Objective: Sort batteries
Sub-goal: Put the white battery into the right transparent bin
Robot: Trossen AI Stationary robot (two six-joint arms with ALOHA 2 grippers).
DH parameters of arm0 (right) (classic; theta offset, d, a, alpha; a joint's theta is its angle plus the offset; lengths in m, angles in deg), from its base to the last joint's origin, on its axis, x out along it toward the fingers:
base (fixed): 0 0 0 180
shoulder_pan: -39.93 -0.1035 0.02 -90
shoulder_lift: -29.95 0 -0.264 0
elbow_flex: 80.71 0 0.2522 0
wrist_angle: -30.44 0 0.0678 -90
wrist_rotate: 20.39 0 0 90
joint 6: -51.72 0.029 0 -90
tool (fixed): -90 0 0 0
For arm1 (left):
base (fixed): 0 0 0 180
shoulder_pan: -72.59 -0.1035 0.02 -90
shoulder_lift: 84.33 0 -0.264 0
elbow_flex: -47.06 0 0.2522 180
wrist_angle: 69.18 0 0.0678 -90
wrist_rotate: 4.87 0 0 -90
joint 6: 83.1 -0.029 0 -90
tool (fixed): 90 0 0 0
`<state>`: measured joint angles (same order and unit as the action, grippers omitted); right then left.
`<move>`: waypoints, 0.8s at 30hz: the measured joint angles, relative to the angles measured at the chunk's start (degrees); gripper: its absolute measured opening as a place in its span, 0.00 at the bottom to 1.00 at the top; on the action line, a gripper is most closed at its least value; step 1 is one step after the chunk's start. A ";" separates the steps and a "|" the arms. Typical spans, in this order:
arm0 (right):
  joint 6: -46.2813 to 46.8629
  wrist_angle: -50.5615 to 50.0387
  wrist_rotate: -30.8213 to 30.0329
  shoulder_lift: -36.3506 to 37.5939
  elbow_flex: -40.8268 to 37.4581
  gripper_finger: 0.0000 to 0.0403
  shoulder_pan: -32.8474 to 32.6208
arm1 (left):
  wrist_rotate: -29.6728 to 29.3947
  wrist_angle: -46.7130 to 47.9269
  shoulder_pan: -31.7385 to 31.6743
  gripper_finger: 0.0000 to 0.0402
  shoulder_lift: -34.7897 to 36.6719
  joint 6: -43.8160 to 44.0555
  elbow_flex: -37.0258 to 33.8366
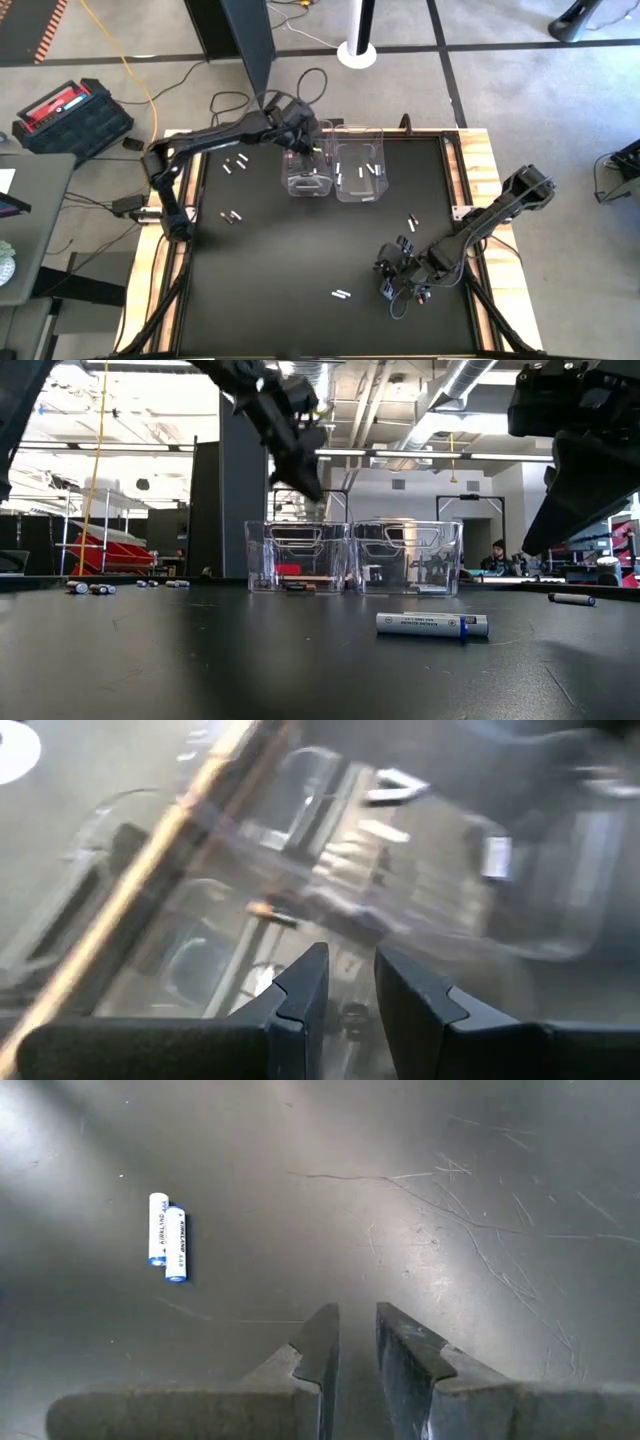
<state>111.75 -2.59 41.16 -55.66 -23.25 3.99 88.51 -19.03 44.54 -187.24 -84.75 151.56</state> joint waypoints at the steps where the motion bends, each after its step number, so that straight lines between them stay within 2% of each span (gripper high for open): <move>1: 0.00 0.00 0.08 0.00 0.00 0.22 -0.09 | -0.05 0.81 1.30 0.20 1.51 1.02 -0.08; 3: 0.00 0.00 0.08 0.00 -0.02 0.22 -0.47 | -2.03 0.88 4.26 0.20 4.57 3.23 -0.89; 7: 0.02 0.04 0.10 0.00 0.00 0.22 -2.22 | -11.79 0.47 12.02 0.20 11.20 8.85 -3.92; 13: 0.07 1.51 0.13 0.00 -0.02 0.22 -6.46 | -22.22 -3.11 26.83 0.20 19.15 18.77 -11.21; 20: 0.03 2.58 0.17 -0.01 -0.02 0.22 -9.67 | -32.49 -5.21 42.88 0.20 21.64 31.90 -16.42; 24: 0.02 2.59 0.17 0.00 -0.02 0.22 -9.84 | -35.50 -8.29 49.39 0.20 20.79 37.00 -19.54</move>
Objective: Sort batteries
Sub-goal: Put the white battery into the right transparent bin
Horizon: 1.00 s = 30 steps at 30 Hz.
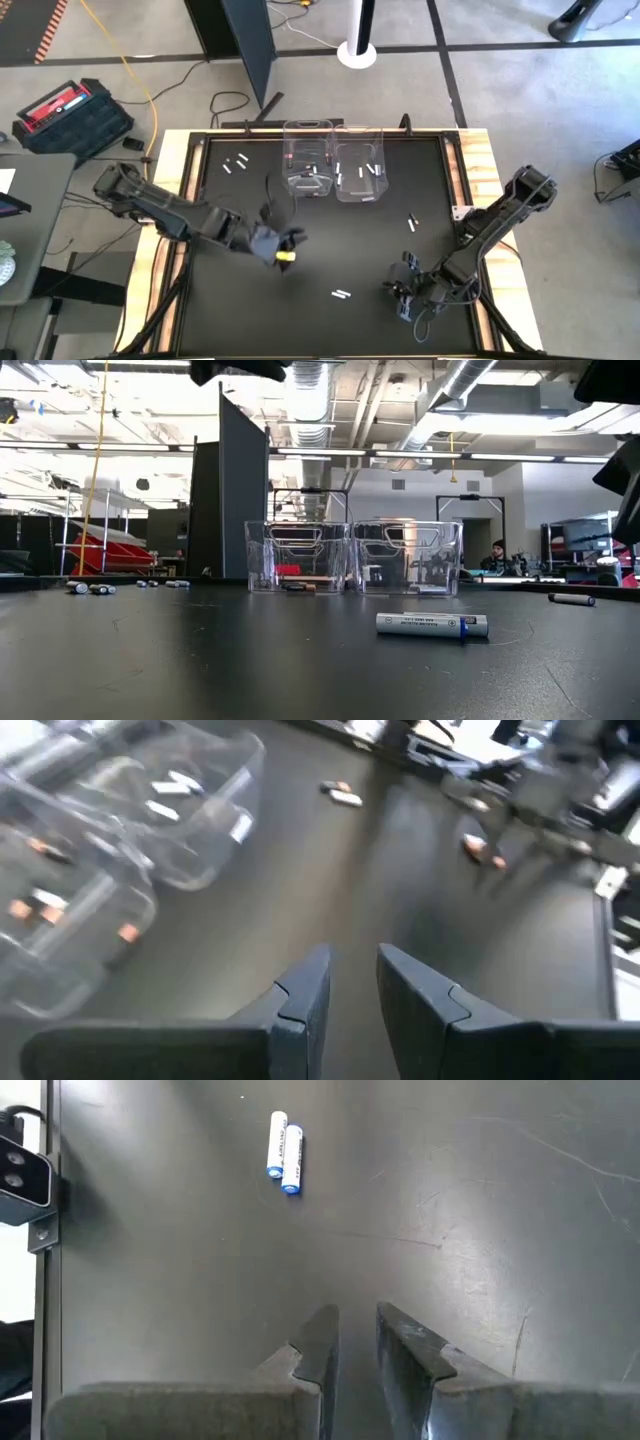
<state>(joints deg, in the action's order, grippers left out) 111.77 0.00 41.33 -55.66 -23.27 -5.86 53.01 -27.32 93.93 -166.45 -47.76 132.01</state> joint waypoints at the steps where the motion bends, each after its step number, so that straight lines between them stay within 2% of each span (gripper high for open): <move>1: 0.00 0.00 0.00 0.00 0.00 0.22 0.03 | -0.18 -0.97 0.96 0.20 -0.66 1.02 -0.66; 8: -0.04 -0.02 -0.02 -0.02 0.00 0.22 0.06 | 2.01 -6.90 5.00 0.20 -5.85 8.03 -3.99; 14: -0.04 0.01 -0.02 -0.02 0.00 0.22 -0.07 | 2.53 -14.41 5.13 0.22 -13.37 7.70 -4.07; 21: -0.04 0.02 -0.02 -0.02 0.00 0.22 -1.10 | 3.25 -26.46 4.46 0.37 -19.72 1.41 -4.06; 25: -0.04 -0.01 -0.02 -0.02 0.00 0.22 -2.04 | 3.08 -27.72 2.99 0.42 -21.11 -2.59 -4.00; 30: -0.04 -0.32 -0.02 -0.02 0.00 0.22 -2.74 | 3.58 -27.59 2.54 0.43 -21.89 -4.55 -3.95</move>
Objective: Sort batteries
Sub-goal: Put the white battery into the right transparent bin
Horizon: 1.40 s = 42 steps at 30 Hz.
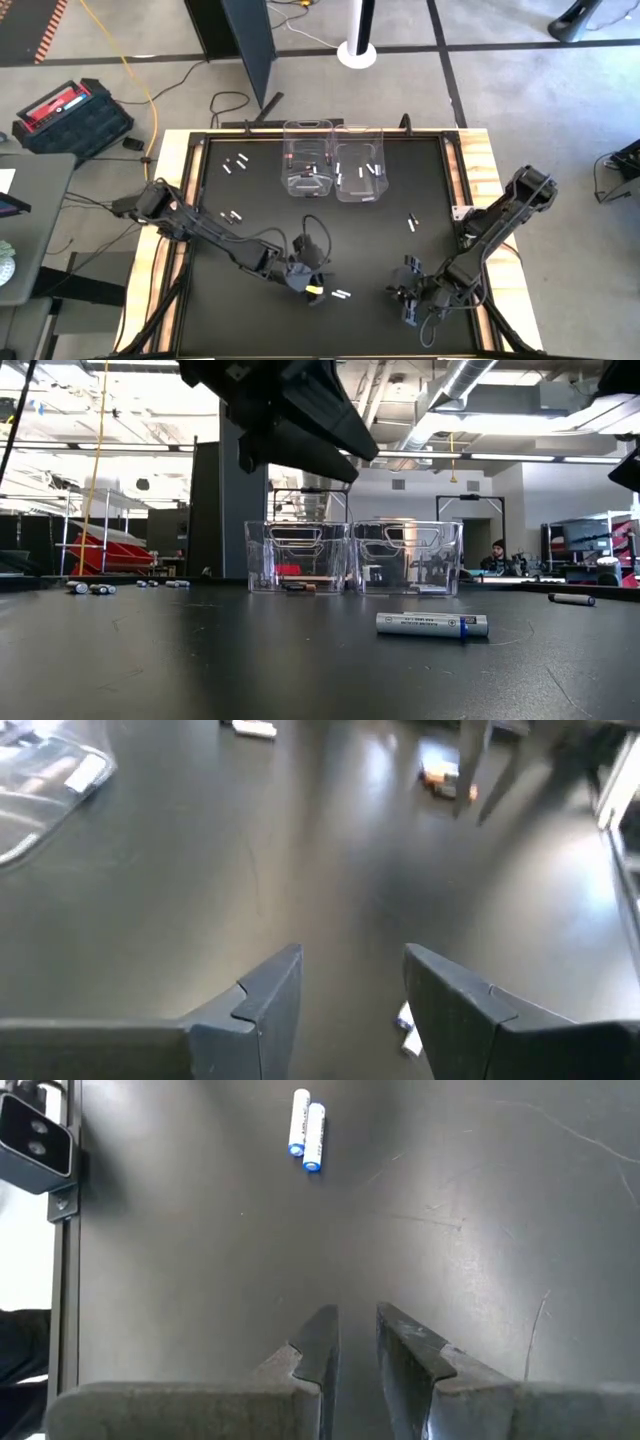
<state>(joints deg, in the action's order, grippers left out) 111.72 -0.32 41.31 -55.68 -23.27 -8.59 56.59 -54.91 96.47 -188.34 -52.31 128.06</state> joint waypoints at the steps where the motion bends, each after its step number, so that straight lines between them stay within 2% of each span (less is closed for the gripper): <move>1: 0.00 -0.02 0.00 0.00 0.00 0.22 -0.05 | 0.30 0.26 0.02 0.43 -0.18 -1.51 -0.02; 8: 0.01 -0.14 0.00 0.00 0.02 0.22 -0.05 | 3.77 -1.62 0.81 0.43 -6.78 -3.60 -0.02; 14: 0.02 -0.24 0.00 0.00 0.02 0.22 -0.09 | 10.49 -1.80 0.98 0.43 -10.65 -2.76 -0.04; 23: 0.00 -0.61 -0.02 0.00 0.00 0.22 -0.09 | 12.22 -5.05 1.88 0.43 -11.27 -10.66 0.02; 29: 0.00 -0.72 -0.04 0.00 0.00 0.22 -0.09 | 14.61 -6.73 1.84 0.43 -13.33 -10.20 0.02; 38: 0.00 -0.76 -0.04 0.00 0.00 0.22 -0.09 | 14.20 -11.16 1.79 0.43 -14.33 -12.99 0.00; 42: -0.03 -0.78 -0.04 0.00 0.00 0.22 -0.09 | 17.24 -12.11 1.79 0.43 -14.33 -12.87 0.00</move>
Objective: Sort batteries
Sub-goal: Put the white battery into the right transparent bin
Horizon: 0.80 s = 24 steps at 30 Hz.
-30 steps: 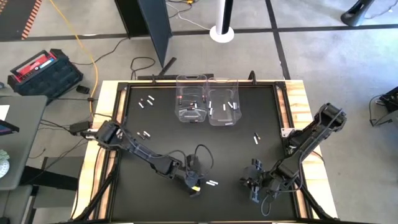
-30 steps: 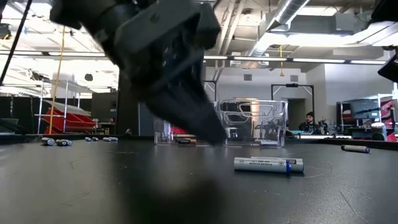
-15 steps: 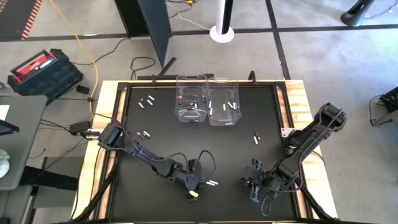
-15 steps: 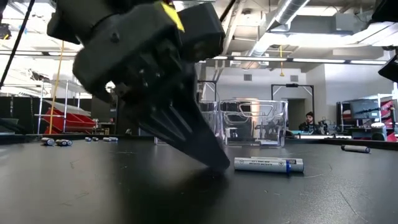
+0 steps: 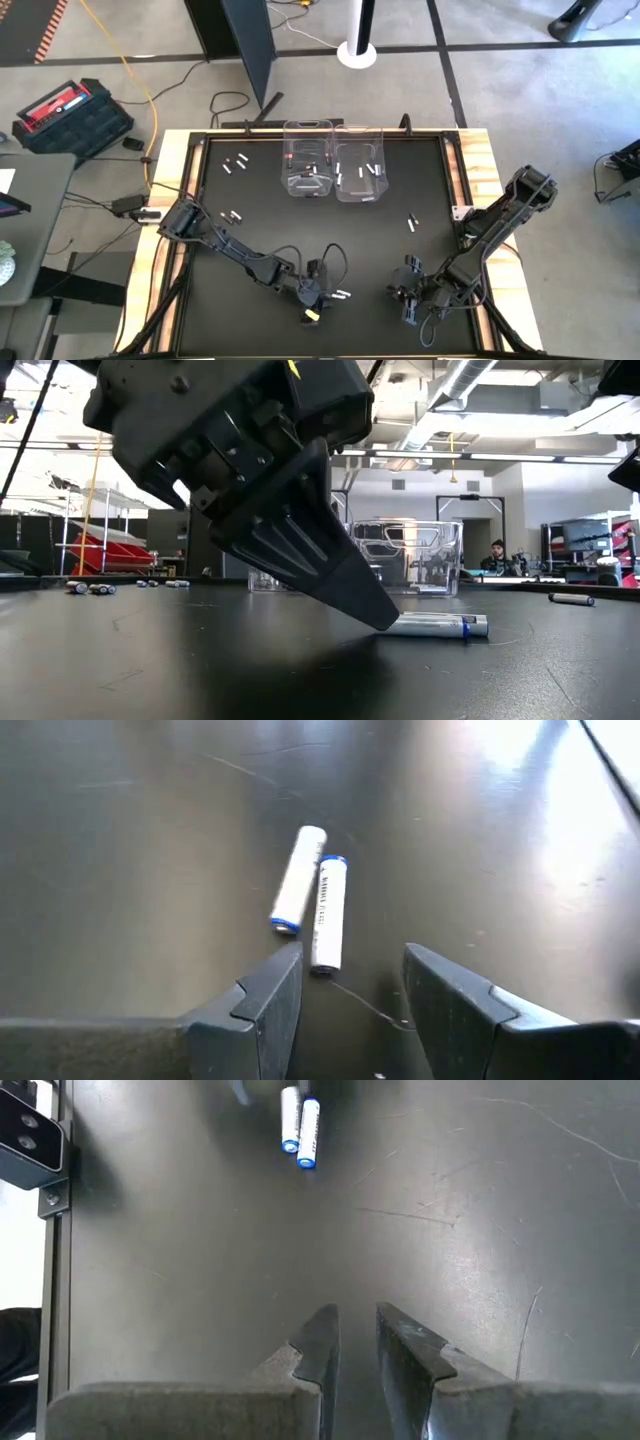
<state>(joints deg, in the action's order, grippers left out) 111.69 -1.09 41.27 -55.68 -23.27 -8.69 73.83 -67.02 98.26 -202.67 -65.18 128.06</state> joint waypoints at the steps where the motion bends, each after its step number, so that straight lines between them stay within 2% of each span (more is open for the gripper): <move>1: -0.02 -0.01 0.00 0.00 0.00 0.22 0.00 | 0.56 0.00 0.00 0.43 0.00 0.34 0.00; 24: -0.45 -0.03 0.00 0.00 0.00 0.22 0.00 | 0.89 -3.40 1.31 0.43 0.07 1.90 -0.02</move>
<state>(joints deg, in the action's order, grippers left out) 111.24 -1.12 41.27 -55.68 -23.27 -8.69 74.72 -70.42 99.57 -202.61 -63.28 128.04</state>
